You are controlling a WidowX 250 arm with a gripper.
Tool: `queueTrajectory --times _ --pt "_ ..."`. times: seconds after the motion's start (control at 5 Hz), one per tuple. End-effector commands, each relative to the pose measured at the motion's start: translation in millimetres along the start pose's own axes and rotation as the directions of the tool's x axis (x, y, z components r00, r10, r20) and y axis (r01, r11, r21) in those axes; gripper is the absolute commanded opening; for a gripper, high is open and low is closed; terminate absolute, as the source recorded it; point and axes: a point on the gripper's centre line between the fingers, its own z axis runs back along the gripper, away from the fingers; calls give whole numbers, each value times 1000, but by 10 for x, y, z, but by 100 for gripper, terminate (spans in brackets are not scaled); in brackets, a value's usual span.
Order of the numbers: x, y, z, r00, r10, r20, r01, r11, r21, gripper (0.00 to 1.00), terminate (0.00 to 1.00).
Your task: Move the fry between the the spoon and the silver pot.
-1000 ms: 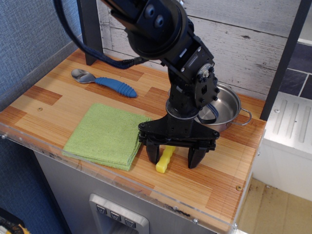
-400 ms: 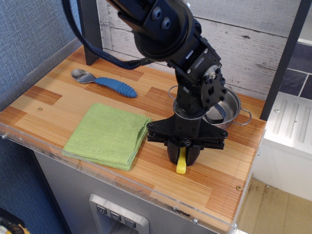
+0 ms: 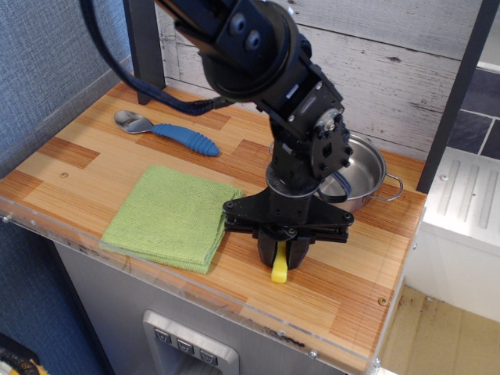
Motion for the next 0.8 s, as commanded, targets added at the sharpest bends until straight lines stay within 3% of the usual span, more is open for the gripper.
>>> queueTrajectory --times 0.0,0.2,0.6 --pt "135 40 401 993 111 48 -107 992 -72 0 0" --pt "271 118 525 982 178 61 -172 980 -99 0 0" --pt "727 355 625 921 383 71 -369 916 -156 0 0"
